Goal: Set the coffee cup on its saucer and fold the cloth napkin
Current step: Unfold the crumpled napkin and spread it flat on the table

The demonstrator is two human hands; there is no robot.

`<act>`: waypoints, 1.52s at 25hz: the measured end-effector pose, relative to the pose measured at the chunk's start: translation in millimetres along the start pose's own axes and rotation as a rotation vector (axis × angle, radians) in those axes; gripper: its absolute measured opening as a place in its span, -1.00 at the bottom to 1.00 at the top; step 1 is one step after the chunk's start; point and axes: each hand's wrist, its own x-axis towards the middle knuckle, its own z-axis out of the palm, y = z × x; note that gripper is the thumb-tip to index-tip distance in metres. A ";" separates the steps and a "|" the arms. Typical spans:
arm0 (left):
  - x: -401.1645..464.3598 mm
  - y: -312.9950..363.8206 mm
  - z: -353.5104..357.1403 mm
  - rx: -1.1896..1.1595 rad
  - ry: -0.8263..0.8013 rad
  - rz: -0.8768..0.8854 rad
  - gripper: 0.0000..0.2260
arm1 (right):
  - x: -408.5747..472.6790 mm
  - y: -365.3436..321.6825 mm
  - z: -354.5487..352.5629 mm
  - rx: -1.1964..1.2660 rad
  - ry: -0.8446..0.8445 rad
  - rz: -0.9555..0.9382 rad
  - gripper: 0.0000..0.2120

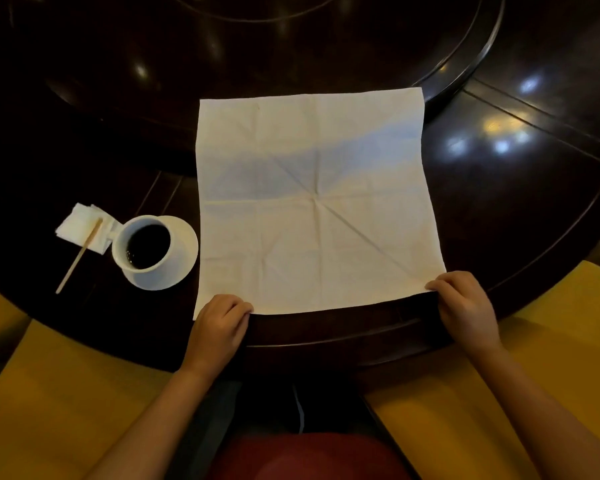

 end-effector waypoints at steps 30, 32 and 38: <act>11.5 25.3 43.4 0.320 -0.145 -0.200 -0.45 | 9.2 -129.9 63.6 -0.100 -0.328 0.197 -0.42; 6.4 6.2 31.8 0.325 -0.143 -0.250 -0.44 | 8.6 -96.0 54.5 -0.120 -0.343 0.248 -0.40; 1.9 -0.9 10.8 0.211 -0.060 -0.446 -0.42 | 21.5 -47.0 31.9 -0.111 -0.289 0.497 -0.37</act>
